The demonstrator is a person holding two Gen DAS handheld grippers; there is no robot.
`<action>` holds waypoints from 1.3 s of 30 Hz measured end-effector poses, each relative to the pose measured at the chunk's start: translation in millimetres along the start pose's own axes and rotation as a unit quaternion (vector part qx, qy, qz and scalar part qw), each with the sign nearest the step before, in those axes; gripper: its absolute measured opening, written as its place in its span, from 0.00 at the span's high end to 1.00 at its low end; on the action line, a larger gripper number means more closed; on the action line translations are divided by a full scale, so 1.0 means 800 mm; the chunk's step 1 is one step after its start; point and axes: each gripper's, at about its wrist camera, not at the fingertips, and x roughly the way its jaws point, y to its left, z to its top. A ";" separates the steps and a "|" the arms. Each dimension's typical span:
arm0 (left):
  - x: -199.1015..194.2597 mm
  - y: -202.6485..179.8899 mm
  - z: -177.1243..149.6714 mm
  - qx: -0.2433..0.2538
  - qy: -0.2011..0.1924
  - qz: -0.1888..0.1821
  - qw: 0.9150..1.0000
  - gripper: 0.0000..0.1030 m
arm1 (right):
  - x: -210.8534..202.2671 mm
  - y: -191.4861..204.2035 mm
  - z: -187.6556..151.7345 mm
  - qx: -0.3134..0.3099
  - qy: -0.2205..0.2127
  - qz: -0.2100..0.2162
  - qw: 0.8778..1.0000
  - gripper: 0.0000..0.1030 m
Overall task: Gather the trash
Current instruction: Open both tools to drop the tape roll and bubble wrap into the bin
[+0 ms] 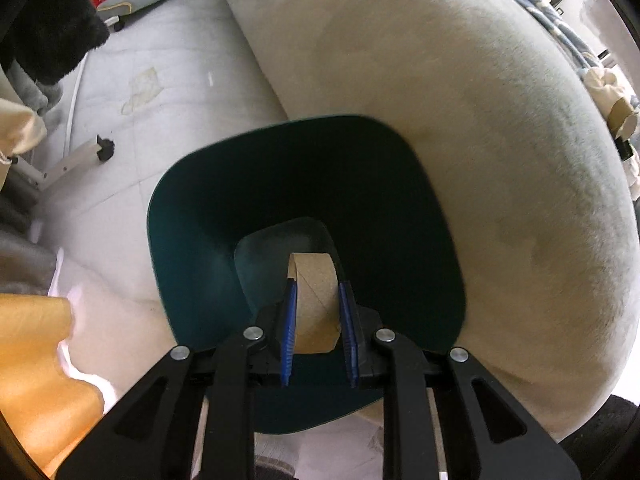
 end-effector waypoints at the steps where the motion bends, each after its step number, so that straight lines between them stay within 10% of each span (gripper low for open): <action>1: 0.003 0.004 -0.001 -0.003 0.004 0.004 1.000 0.78 | 0.003 0.001 -0.001 -0.001 0.003 0.000 1.000 0.73; 15: -0.057 0.036 0.005 -0.033 -0.077 0.001 0.997 0.31 | 0.057 0.009 -0.011 0.000 0.056 -0.020 0.998 0.73; 39: -0.204 0.079 0.029 -0.049 -0.294 0.000 0.954 0.29 | 0.182 0.018 -0.061 -0.008 0.189 -0.061 0.980 0.73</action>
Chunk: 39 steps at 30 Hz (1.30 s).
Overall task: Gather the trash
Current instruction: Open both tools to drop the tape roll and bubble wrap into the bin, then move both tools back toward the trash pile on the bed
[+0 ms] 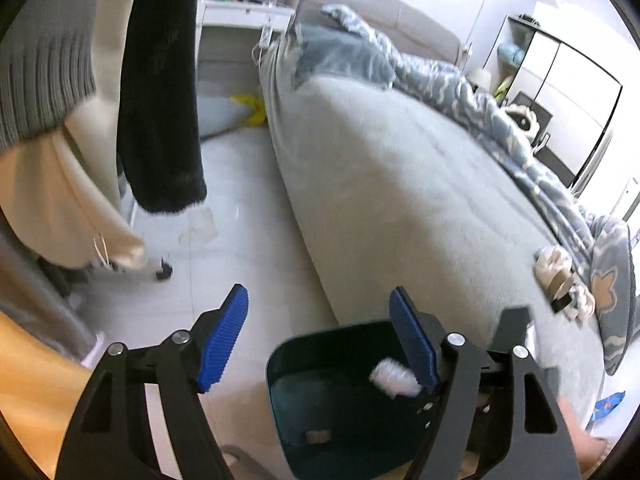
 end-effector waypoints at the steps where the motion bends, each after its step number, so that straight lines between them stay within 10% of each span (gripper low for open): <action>1: -0.004 -0.004 0.003 0.003 -0.009 -0.003 1.000 0.31 | 0.001 0.002 0.000 -0.001 0.000 0.000 1.000 0.73; 9: -0.023 -0.024 0.018 0.007 -0.037 -0.021 0.999 0.35 | -0.003 0.017 -0.001 -0.005 -0.004 -0.003 1.000 0.47; 39: -0.025 -0.191 0.032 0.029 -0.048 -0.100 0.993 0.11 | -0.209 -0.085 -0.054 0.028 -0.185 -0.044 0.981 0.32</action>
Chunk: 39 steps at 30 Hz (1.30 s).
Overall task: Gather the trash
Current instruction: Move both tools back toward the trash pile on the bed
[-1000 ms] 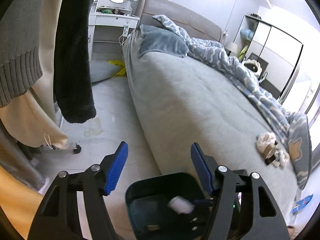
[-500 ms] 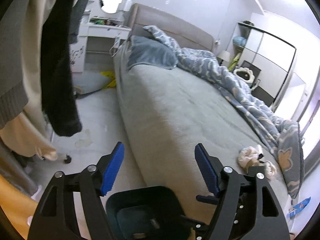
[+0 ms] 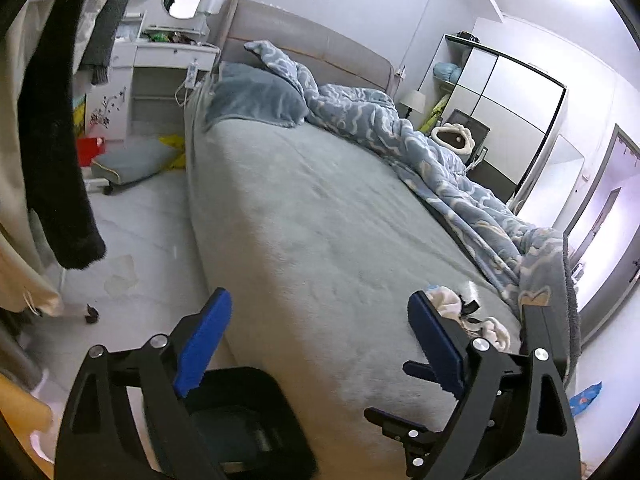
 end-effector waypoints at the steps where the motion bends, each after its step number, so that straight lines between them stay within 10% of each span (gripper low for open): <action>1: 0.004 -0.006 0.000 -0.003 0.004 -0.003 1.000 0.10 | -0.004 -0.006 -0.002 0.002 -0.002 -0.003 1.000 0.32; 25: 0.104 -0.128 -0.038 0.047 0.073 -0.030 0.996 0.09 | -0.097 -0.166 -0.042 0.054 -0.042 -0.105 0.992 0.25; 39: 0.176 -0.170 -0.075 0.090 0.155 -0.009 0.984 0.34 | -0.109 -0.221 -0.077 0.077 -0.029 -0.098 0.992 0.25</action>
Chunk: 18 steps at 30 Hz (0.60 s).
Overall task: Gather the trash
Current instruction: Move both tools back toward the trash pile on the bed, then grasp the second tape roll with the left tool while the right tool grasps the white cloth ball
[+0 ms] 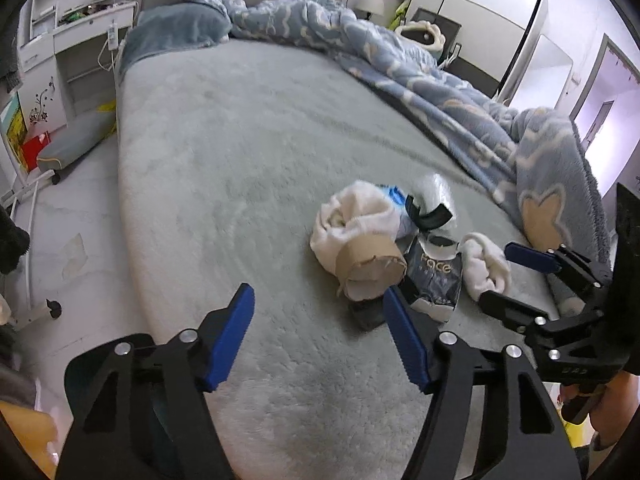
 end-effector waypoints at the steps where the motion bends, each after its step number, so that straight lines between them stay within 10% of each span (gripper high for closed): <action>1: 0.003 0.000 0.000 -0.001 0.002 0.000 1.000 0.36 | -0.001 -0.006 -0.002 0.004 0.000 0.001 1.000 0.25; 18: 0.033 -0.011 0.007 -0.004 0.011 -0.001 1.000 0.64 | 0.008 -0.047 -0.013 0.038 0.016 0.026 0.999 0.22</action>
